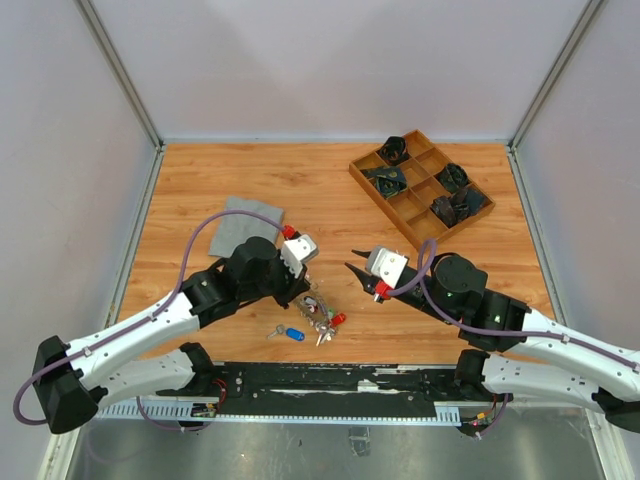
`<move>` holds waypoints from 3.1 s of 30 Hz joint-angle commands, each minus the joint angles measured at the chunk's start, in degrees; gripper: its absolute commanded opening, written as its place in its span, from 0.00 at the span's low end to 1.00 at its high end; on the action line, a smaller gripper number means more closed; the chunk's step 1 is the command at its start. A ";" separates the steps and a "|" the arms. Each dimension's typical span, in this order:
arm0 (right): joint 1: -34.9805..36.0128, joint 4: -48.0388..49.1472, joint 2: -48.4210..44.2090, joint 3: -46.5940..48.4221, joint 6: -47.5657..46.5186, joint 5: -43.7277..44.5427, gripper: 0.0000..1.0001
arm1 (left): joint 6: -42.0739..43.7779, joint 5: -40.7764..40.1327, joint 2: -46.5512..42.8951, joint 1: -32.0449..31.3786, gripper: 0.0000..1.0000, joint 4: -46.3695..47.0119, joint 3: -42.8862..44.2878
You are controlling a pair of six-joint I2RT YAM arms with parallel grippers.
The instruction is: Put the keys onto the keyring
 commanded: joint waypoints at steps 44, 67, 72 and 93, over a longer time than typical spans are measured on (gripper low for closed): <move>-0.65 19.11 6.40 -17.04 30.59 -3.21 0.43 | -17.94 -13.32 -4.55 -4.28 0.00 12.07 -2.56; -1.26 22.12 11.46 -19.78 16.12 -4.72 0.44 | -11.35 -4.69 -9.90 -4.27 0.01 14.95 -4.54; -1.31 23.14 13.89 -19.61 18.90 -7.06 0.39 | -11.44 -4.76 -10.26 -4.25 0.01 15.67 -4.56; -1.30 24.06 17.44 -15.34 26.30 2.18 0.00 | -14.35 -11.69 -9.62 -4.28 0.00 13.13 -3.92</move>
